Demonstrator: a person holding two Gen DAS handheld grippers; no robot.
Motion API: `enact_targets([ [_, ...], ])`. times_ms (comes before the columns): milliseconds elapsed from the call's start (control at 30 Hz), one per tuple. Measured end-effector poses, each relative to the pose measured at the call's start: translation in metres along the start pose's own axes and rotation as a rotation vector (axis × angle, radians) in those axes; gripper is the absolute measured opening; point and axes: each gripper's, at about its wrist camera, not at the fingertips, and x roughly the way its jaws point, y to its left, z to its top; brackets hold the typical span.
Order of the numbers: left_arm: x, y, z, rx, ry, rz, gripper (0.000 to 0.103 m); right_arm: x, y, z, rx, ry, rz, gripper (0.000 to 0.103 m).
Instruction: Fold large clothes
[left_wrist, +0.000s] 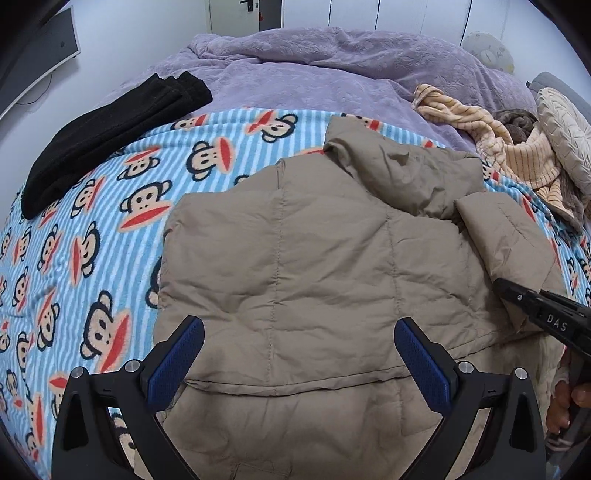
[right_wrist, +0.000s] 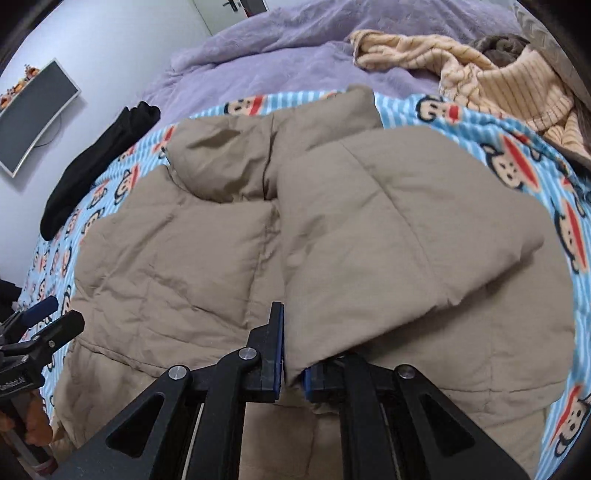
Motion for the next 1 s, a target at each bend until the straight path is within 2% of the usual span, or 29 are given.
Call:
enact_targets([
  [100,0.011,0.001,-0.006,-0.003,0.025,-0.016,0.103,0.009,-0.004,-0.002,0.037,0.019,-0.001,0.01],
  [167,0.015,-0.001,-0.008,-0.007,0.033,-0.029,0.103,0.008,-0.006,0.001,0.055,0.04,0.005,0.014],
  [200,0.016,-0.003,-0.007,-0.008,0.035,-0.035,0.103,0.005,-0.008,0.003,0.07,0.049,0.017,0.026],
  [233,0.017,-0.005,-0.006,-0.009,0.034,-0.041,0.103,-0.001,-0.01,0.004,0.087,0.05,0.034,0.049],
  [300,0.017,-0.007,-0.002,-0.008,0.027,-0.053,0.103,-0.021,-0.02,0.002,0.141,0.009,0.072,0.076],
  [333,0.016,-0.006,0.0,-0.008,0.021,-0.057,0.103,-0.031,-0.025,0.0,0.168,-0.019,0.088,0.076],
  [433,0.015,-0.003,0.009,-0.013,0.003,-0.064,0.103,-0.055,-0.058,-0.001,0.314,-0.08,0.145,0.076],
  [567,0.017,0.012,0.018,-0.049,-0.007,-0.056,0.103,-0.057,-0.109,0.003,0.573,-0.123,0.207,0.074],
  [600,0.018,0.016,0.02,-0.058,-0.007,-0.057,0.103,-0.055,-0.121,0.005,0.65,-0.137,0.228,0.066],
  [633,0.017,0.019,0.021,-0.064,-0.01,-0.057,0.103,-0.052,-0.127,0.012,0.699,-0.146,0.236,0.047],
  [667,0.016,0.023,0.021,-0.066,-0.015,-0.051,0.103,-0.048,-0.132,0.016,0.723,-0.142,0.237,0.036],
  [700,0.015,0.025,0.021,-0.065,-0.021,-0.041,0.103,-0.043,-0.131,0.023,0.715,-0.135,0.244,0.013],
  [733,0.013,0.027,0.021,-0.063,-0.026,-0.033,0.103,-0.042,-0.125,0.031,0.684,-0.134,0.245,0.01],
  [800,0.011,0.034,0.021,-0.072,-0.029,-0.038,0.103,-0.045,-0.098,0.048,0.557,-0.149,0.24,0.01],
  [900,0.007,0.047,0.021,-0.116,-0.03,-0.09,0.103,-0.051,-0.042,0.064,0.326,-0.161,0.24,0.01],
  [1000,0.006,0.06,0.021,-0.163,-0.025,-0.138,0.103,-0.047,0.012,0.059,0.132,-0.126,0.228,0.01],
])
